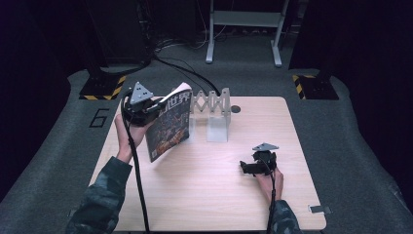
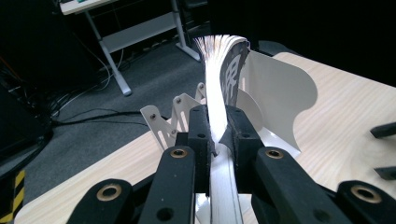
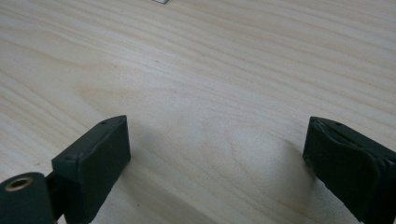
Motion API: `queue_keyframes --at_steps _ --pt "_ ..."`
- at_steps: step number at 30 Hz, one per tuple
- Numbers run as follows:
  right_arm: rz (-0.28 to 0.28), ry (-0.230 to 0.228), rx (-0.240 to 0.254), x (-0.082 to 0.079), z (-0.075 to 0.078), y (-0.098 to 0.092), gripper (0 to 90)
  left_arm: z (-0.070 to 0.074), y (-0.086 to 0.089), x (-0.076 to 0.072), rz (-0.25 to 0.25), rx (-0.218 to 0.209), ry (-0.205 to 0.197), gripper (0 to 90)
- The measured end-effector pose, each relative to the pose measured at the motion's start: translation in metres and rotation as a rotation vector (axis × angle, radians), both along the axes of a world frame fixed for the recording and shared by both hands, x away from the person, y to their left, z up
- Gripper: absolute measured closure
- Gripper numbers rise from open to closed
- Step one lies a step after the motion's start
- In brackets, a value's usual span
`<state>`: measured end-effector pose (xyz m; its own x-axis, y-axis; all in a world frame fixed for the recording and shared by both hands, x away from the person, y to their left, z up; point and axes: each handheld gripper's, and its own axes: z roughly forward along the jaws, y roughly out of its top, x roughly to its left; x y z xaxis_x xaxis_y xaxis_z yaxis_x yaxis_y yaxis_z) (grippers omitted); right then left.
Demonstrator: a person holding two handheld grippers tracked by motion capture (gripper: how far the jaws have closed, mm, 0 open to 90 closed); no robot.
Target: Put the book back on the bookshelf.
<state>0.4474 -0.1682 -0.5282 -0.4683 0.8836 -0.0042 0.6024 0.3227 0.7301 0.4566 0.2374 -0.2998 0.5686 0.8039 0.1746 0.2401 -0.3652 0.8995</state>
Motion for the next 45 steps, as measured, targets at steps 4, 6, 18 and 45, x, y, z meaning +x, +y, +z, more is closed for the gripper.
queue_keyframes --at_steps 4,6,18,45 --pt "-0.006 0.004 0.005 0.000 0.000 0.000 7.0 -0.001 -0.001 0.005 0.020 -0.017 -0.016 82.1" --pt "-0.004 0.002 0.004 0.000 0.000 0.000 7.0 -0.001 -0.001 0.006 0.027 -0.016 -0.024 82.1" --pt "-0.008 0.006 0.008 -0.001 0.000 0.001 7.1 0.000 -0.009 0.025 0.072 -0.032 -0.053 82.1" --pt "-0.021 0.012 0.023 -0.001 0.001 0.001 7.8 -0.019 -0.031 0.058 0.175 -0.100 -0.070 82.2"
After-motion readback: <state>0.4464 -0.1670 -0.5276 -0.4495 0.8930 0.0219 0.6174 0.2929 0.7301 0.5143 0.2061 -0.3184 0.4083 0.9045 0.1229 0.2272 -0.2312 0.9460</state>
